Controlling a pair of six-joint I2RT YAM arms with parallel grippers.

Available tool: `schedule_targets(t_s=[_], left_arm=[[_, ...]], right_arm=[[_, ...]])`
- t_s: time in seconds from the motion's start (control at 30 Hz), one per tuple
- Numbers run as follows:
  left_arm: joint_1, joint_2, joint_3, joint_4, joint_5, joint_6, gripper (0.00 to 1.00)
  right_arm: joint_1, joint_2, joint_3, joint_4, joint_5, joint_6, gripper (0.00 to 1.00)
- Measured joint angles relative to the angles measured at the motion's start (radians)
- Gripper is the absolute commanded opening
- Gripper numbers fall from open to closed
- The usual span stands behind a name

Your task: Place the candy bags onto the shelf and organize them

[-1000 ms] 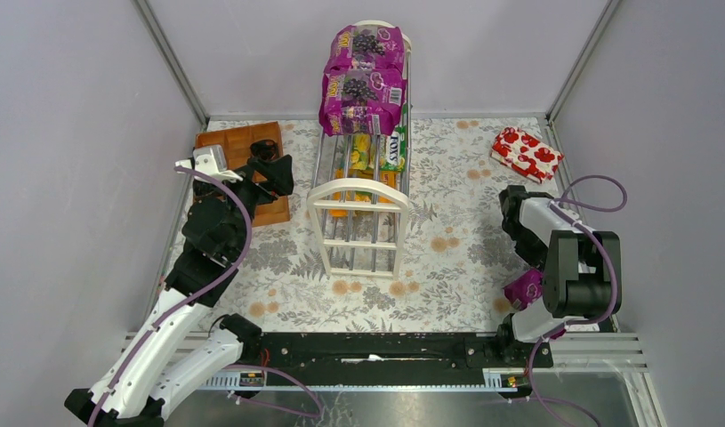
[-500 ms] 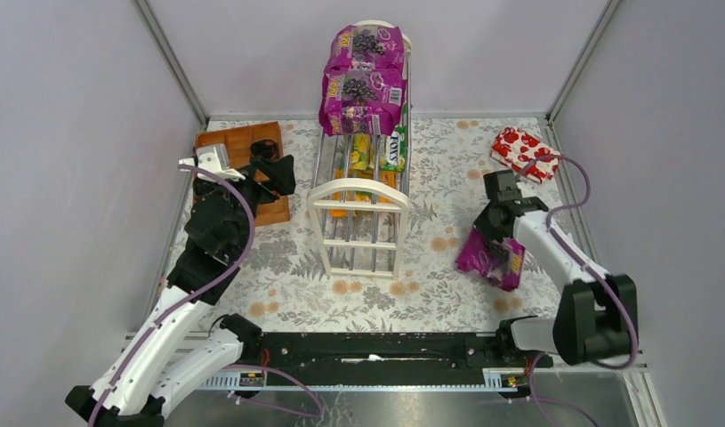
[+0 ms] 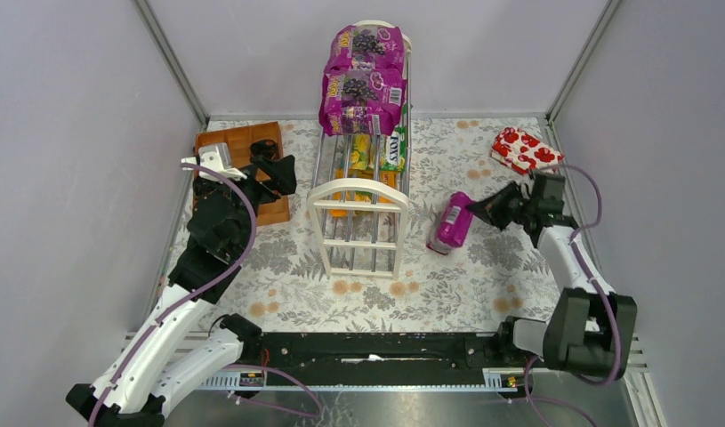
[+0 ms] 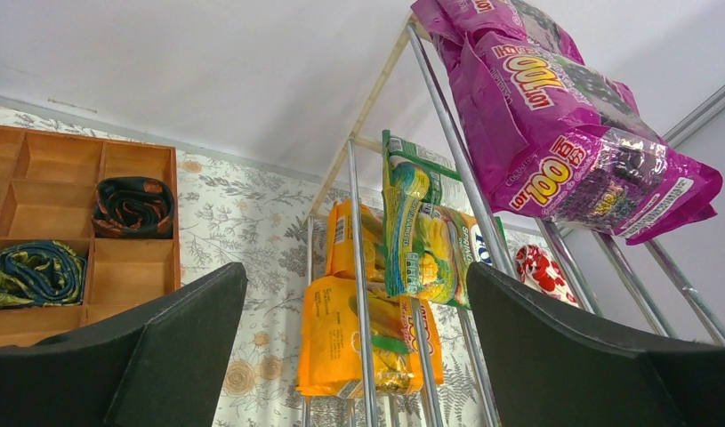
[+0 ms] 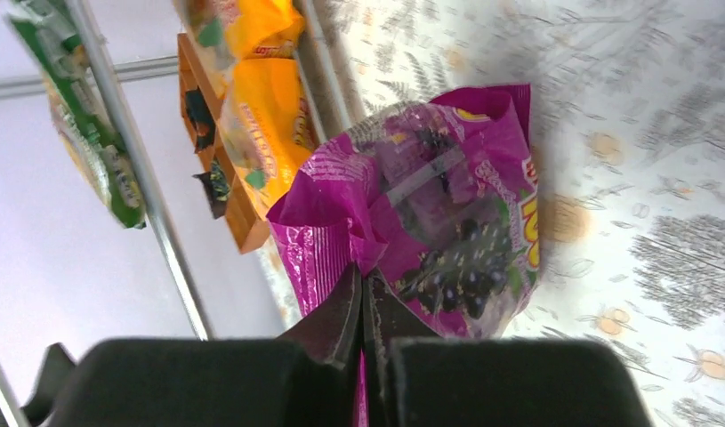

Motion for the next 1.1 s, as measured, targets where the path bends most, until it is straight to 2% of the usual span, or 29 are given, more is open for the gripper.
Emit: schedule_targets(t_s=[0.13,0.2,0.33,0.47,0.53,0.57,0.9,1.1], left_arm=[[0.0,0.0,0.0,0.0,0.0,0.0,0.99],[0.0,0.0,0.0,0.0,0.0,0.0,0.99],[0.0,0.0,0.0,0.0,0.0,0.0,0.99],[0.0,0.0,0.0,0.0,0.001,0.0,0.99],[0.0,0.0,0.0,0.0,0.002,0.0,0.99],[0.0,0.0,0.0,0.0,0.004,0.0,0.99],[0.0,0.0,0.0,0.0,0.008,0.0,0.99],[0.0,0.0,0.0,0.0,0.013,-0.001,0.99]], right_arm=[[-0.183,0.114,-0.148,0.141,-0.208,-0.01,0.01],[-0.22,0.178,-0.156,0.133,-0.241,-0.059,0.07],[-0.221,0.18,-0.158,0.09,-0.218,-0.164,0.31],[-0.222,0.099,-0.15,0.032,-0.158,-0.236,0.75],[-0.221,0.063,-0.145,0.02,-0.144,-0.251,0.94],[-0.221,0.049,-0.143,0.021,-0.145,-0.26,0.99],[-0.221,0.049,-0.228,0.084,-0.156,-0.248,1.0],[-0.221,0.071,-0.217,0.039,-0.054,-0.3,1.0]])
